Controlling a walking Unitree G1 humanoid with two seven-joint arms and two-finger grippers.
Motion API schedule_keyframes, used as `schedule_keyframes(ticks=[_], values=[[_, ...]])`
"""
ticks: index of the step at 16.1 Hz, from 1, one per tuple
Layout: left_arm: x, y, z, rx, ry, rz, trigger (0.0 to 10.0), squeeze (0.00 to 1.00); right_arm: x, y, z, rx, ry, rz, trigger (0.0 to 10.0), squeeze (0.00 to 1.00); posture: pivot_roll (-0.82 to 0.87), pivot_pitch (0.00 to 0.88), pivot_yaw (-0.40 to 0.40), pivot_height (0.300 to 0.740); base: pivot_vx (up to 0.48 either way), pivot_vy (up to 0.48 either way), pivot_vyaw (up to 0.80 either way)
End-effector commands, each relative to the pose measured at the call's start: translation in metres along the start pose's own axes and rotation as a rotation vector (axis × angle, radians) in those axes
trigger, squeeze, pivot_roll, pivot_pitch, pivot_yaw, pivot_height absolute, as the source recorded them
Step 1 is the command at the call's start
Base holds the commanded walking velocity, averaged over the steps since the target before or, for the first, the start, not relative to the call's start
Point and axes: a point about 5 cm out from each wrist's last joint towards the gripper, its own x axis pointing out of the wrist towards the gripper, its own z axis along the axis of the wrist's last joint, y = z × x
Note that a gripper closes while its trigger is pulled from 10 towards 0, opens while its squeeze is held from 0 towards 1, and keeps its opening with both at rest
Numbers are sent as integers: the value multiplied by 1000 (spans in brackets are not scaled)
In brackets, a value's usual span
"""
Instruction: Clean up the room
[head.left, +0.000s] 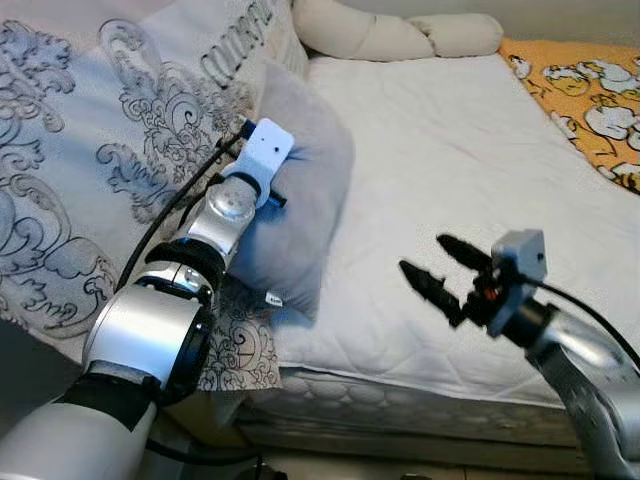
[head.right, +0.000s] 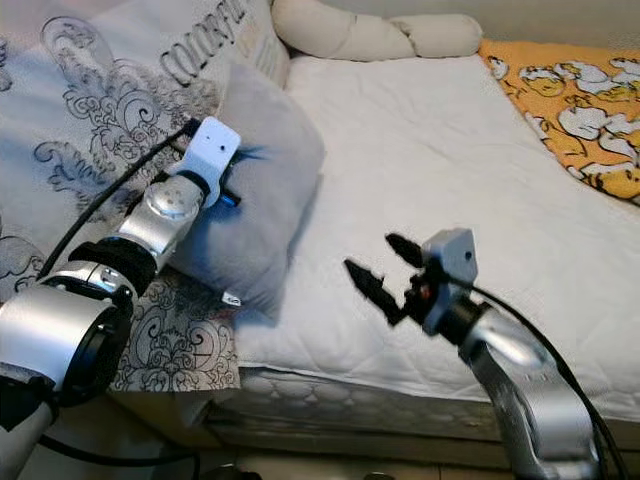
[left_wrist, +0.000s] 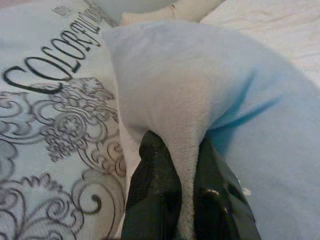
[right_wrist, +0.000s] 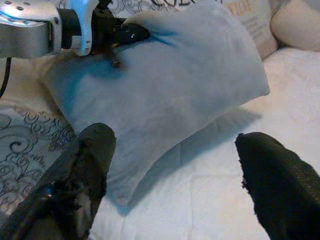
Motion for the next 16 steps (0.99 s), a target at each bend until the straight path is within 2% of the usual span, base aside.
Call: schedule_keyframes(ticks=[1, 2, 4, 5, 6, 7, 8, 9, 11, 14, 15, 16], values=[[0, 5, -1, 27, 10, 32, 10000, 0, 0, 4, 2, -3, 5, 23, 10000, 1000, -381, 0, 79, 740, 0, 0, 0], [-4, 8, -21, 99, 106, 74, 10000, 0, -4, 9, 3, -3, 5, 31, 10000, 1000, -384, 2, 81, 740, 0, 0, 0], [-7, 11, -31, 97, 154, 106, 10000, 0, -5, 12, 4, 3, 6, 32, 10000, 1000, -383, 1, 84, 740, 0, 0, 0], [-11, 16, -43, 93, 205, 141, 10000, 212, -6, 14, 4, -15, 11, 43, 10000, 1000, -381, 0, 90, 740, 0, 0, 0], [-12, 18, -46, 102, 216, 159, 10000, 408, -5, 14, 4, -3, -1, 36, 10000, 1000, -379, 0, 91, 740, 0, 0, 0], [-13, 21, -49, 89, 226, 181, 10000, 729, -4, 15, 5, 0, -5, 38, 10000, 1000, -375, 0, 92, 740, 0, 0, 0], [-14, 22, -50, 83, 231, 186, 10000, 980, -4, 15, 4, 1, -6, 43, 10000, 1000, -372, 0, 93, 740, 0, 0, 0], [-15, 24, -52, 56, 241, 200, 10000, 1000, -3, 15, 4, 7, -2, 52, 10000, 1000, -368, 0, 94, 740, 0, 0, 0], [-15, 25, -51, -64, 225, 209, 10000, 1000, 0, 11, -1, -15, 18, 44, 10000, 1000, -344, 0, 102, 740, 0, 0, 0], [-12, 21, -41, -246, 127, 165, 10000, 1000, 7, 4, -1, -31, -17, 12, 10000, 1000, -307, 0, 106, 740, 0, 0, 0], [-9, 14, -29, -395, 30, 87, 10000, 1000, 11, 2, -1, -32, -38, -13, 10000, 1000, -291, 0, 109, 740, 0, 0, 0], [-8, 3, -25, -530, 10, -14, 10000, 1000, 17, -1, -3, -29, -55, -47, 10000, 1000, -263, 0, 117, 740, 0, 0, 0]])
